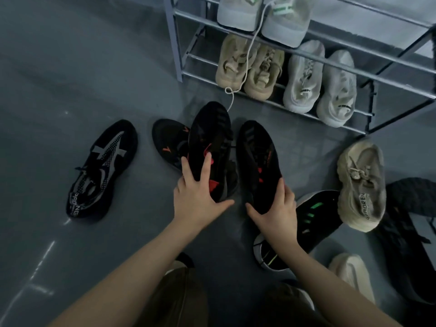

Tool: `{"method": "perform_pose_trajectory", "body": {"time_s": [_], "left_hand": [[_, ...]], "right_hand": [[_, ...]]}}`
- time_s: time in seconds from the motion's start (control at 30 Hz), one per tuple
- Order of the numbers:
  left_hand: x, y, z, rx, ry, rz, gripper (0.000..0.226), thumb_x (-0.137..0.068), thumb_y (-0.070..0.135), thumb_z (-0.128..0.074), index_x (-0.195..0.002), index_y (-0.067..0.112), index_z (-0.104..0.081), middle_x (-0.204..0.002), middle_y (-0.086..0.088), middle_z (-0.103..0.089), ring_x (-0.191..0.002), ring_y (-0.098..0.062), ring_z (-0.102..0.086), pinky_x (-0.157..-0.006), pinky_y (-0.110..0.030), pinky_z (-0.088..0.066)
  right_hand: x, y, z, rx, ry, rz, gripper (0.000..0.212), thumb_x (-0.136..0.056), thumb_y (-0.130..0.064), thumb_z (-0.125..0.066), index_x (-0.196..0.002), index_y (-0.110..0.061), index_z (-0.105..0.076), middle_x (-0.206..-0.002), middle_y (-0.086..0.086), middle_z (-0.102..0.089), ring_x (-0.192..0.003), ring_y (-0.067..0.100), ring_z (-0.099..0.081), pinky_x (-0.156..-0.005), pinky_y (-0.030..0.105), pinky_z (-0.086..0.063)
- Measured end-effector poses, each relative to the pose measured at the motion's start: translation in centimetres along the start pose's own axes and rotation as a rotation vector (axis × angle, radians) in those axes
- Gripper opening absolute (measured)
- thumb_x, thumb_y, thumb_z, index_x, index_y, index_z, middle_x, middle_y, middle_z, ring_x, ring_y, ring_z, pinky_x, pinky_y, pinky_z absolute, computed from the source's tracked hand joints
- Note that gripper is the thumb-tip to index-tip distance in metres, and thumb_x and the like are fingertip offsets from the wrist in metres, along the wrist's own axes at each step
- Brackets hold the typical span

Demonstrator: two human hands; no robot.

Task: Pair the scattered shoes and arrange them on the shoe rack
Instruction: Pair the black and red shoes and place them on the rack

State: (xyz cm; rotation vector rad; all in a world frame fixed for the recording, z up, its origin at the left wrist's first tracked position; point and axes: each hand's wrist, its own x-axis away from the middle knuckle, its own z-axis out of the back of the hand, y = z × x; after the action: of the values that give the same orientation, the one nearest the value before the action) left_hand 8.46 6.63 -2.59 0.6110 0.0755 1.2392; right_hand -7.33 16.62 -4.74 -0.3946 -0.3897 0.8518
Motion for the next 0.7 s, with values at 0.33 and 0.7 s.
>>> {"method": "perform_pose_trajectory", "body": {"time_s": [0.33,0.7], "left_hand": [[-0.5,1.1,0.9,0.201,0.153,-0.006,0.098,-0.061,0.06,-0.066,-0.136,0.061,-0.003,-0.152,-0.012,-0.014,-0.124,-0.037,-0.041,-0.089,-0.047,-0.046],[3.6,5.3,5.8,0.264,0.333,-0.243,0.088,-0.064,0.053,-0.072,-0.138,0.05,-0.025,-0.155,-0.009,-0.011,-0.137,-0.028,-0.029,-0.097,-0.037,-0.041]], "right_hand": [[-0.4,0.9,0.7,-0.033,-0.093,0.11,0.085,-0.068,-0.053,-0.071,-0.141,-0.043,-0.027,-0.139,0.014,-0.031,-0.123,0.034,-0.039,-0.099,0.045,-0.043],[3.4,-1.6,8.0,-0.198,0.262,0.206,0.069,-0.066,-0.056,-0.067,-0.13,-0.043,-0.045,-0.134,0.005,-0.039,-0.119,0.015,-0.041,-0.089,0.032,-0.041]]}}
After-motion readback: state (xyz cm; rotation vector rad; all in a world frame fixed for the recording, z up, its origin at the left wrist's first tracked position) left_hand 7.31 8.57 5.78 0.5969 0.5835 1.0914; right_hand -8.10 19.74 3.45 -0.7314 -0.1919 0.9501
